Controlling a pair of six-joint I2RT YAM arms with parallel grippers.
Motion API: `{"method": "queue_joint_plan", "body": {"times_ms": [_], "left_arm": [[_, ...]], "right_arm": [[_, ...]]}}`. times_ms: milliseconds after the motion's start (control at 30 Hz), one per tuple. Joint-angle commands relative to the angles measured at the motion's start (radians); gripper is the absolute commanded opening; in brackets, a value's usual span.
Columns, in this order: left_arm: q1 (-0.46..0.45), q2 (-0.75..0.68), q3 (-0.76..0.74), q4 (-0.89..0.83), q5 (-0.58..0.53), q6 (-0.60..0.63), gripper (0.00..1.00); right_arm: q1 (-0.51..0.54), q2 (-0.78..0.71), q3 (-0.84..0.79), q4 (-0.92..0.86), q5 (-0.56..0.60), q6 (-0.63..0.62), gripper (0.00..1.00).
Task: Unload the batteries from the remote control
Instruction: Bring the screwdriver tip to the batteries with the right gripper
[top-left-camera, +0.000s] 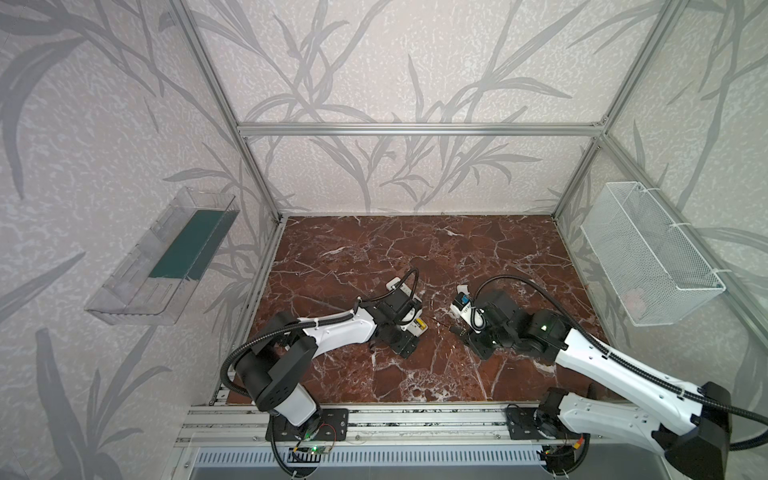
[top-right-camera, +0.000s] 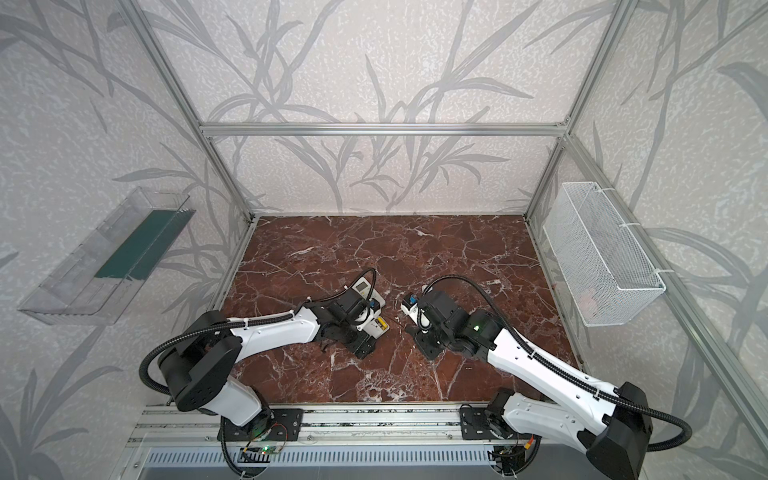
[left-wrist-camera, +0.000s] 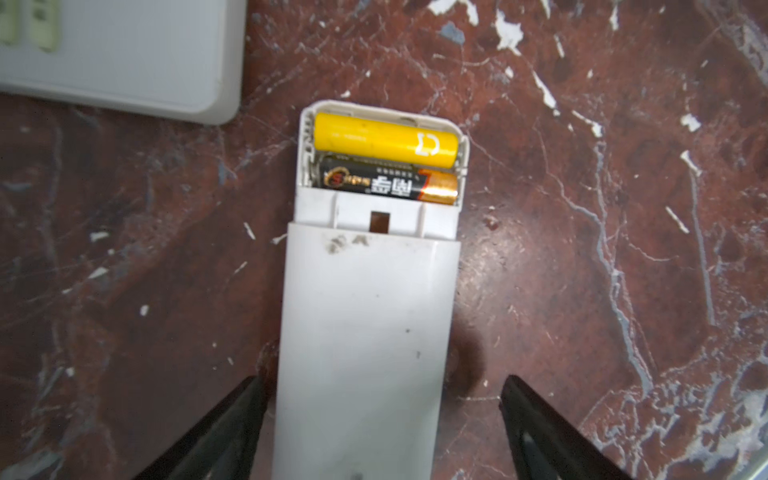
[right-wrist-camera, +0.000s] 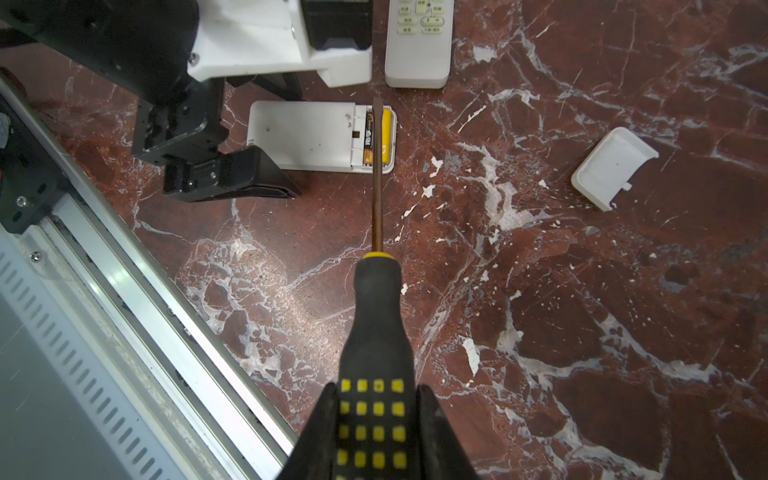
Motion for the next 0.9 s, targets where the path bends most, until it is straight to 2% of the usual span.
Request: {"method": "queue_joint_plan", "body": {"times_ms": [0,200,533,667,867], "left_arm": [[-0.004,-0.020,-0.053,0.062,-0.061,-0.051,0.89],[-0.007,-0.069,-0.153,0.210,-0.127,-0.077,0.90],[-0.018,-0.119,-0.262,0.334,-0.159,-0.034,0.88],[-0.020,-0.123,-0.282,0.357,-0.156,-0.021,0.85],[-0.033,-0.133,-0.313,0.395,-0.159,-0.014,0.85]], "right_arm": [[0.005,0.023,0.078,-0.077,0.023,-0.033,0.00],[0.005,0.098,0.151,-0.128,0.049,-0.115,0.00],[0.007,0.197,0.224,-0.222,0.055,-0.432,0.00],[0.008,0.209,0.207,-0.234,0.111,-0.464,0.00],[0.014,0.210,0.178,-0.224,0.093,-0.468,0.00]]}}
